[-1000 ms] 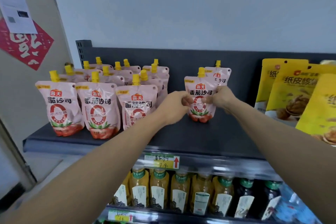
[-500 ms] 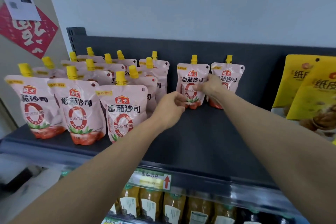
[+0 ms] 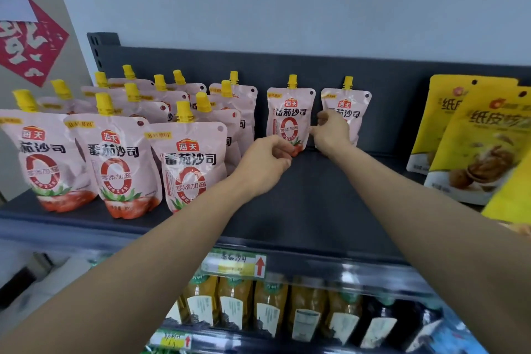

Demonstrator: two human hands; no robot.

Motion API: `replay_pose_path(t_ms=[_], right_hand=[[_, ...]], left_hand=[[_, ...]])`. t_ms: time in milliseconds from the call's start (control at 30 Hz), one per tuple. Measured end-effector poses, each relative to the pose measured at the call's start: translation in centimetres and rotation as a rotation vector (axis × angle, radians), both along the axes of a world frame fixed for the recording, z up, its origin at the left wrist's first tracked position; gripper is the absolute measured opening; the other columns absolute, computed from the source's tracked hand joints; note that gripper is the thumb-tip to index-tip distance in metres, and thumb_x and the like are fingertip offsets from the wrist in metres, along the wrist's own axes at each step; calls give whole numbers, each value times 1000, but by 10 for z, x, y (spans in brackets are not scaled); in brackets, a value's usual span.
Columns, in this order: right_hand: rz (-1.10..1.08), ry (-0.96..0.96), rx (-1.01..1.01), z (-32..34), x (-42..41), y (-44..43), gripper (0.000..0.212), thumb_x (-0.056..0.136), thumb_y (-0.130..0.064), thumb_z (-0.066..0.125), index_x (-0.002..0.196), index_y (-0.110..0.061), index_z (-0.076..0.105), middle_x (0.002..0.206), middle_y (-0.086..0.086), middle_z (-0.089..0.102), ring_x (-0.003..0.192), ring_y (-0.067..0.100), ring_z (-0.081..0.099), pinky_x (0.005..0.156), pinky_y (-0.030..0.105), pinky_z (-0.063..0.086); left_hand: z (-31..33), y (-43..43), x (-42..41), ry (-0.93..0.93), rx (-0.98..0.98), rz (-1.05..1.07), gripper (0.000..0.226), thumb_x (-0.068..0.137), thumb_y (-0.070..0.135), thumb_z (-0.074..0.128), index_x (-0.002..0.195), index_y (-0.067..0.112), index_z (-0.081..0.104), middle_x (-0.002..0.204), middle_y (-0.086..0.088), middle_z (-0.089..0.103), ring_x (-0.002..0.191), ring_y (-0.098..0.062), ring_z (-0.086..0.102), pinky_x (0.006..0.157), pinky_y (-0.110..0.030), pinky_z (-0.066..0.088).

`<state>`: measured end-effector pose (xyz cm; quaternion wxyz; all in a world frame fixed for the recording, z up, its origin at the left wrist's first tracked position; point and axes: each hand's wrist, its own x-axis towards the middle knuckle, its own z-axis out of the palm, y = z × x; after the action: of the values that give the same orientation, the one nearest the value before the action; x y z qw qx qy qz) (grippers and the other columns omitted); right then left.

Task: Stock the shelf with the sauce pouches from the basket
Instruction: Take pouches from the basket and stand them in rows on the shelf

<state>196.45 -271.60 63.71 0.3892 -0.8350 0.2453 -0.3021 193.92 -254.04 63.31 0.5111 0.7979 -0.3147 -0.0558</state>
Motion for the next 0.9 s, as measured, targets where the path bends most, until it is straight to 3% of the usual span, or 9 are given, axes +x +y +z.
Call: replay_pose_path(t_ms=[133, 233, 333, 400, 500, 600, 667, 767, 900], right_hand=[[76, -30, -64, 5, -53, 19, 31, 85, -8, 58, 116, -8, 61, 119, 7, 64, 110, 19, 57, 91, 23, 41], [163, -27, -107, 4, -104, 40, 21, 83, -7, 61, 103, -7, 68, 98, 8, 69, 89, 16, 64, 88, 30, 51], [344, 88, -107, -5, -159, 66, 14, 85, -6, 60, 96, -8, 69, 75, 1, 67, 65, 3, 63, 69, 18, 54], [419, 217, -131, -20, -193, 81, 11, 84, -8, 62, 89, -15, 69, 70, -4, 68, 58, -3, 62, 61, 11, 50], [423, 423, -155, -53, -230, 92, 12, 82, -13, 64, 91, -16, 70, 71, -2, 71, 62, 8, 67, 66, 23, 55], [451, 638, -259, -100, -248, 100, 17, 83, -16, 63, 98, -14, 71, 72, -10, 65, 60, -1, 57, 62, 11, 44], [517, 757, -286, -137, -254, 106, 19, 86, -18, 60, 101, -12, 70, 86, 0, 69, 69, 5, 53, 63, 15, 39], [600, 902, -274, -190, -258, 112, 21, 87, -17, 58, 96, -3, 70, 98, 12, 71, 80, 14, 55, 64, 18, 33], [657, 1013, -246, -261, -265, 112, 26, 89, -10, 50, 90, 9, 68, 98, 23, 68, 91, 33, 62, 81, 38, 49]], left_hand=[[5, 8, -20, -10, -5, -83, 24, 85, 0, 57, 108, 7, 62, 92, -5, 61, 90, -15, 57, 90, -33, 50], [4, 20, -37, -36, 39, -189, 25, 86, 3, 57, 111, 7, 61, 97, -7, 61, 91, -16, 57, 90, -35, 51], [-2, 35, -54, -27, 84, -313, 22, 86, 6, 59, 108, 9, 62, 99, -6, 63, 89, -12, 60, 79, -22, 55], [-11, 48, -69, -57, 153, -417, 18, 86, 10, 61, 104, 13, 64, 94, -1, 67, 78, -3, 62, 67, -8, 52], [-35, 70, -87, -58, 251, -548, 13, 83, 20, 66, 95, 26, 66, 88, 7, 71, 74, 2, 65, 66, -10, 51], [-73, 87, -100, 10, 410, -631, 12, 81, 25, 68, 90, 32, 65, 81, 16, 68, 73, 10, 61, 65, -3, 46], [-111, 91, -106, 57, 536, -633, 14, 81, 23, 68, 94, 26, 65, 84, 16, 63, 71, 8, 58, 63, -3, 42], [-175, 95, -113, 149, 710, -591, 14, 83, 20, 67, 96, 22, 62, 87, 11, 60, 76, -2, 55, 67, -14, 44], [-252, 102, -126, 279, 820, -495, 22, 83, 16, 65, 104, 10, 64, 103, -2, 60, 94, -15, 57, 83, -29, 46]])
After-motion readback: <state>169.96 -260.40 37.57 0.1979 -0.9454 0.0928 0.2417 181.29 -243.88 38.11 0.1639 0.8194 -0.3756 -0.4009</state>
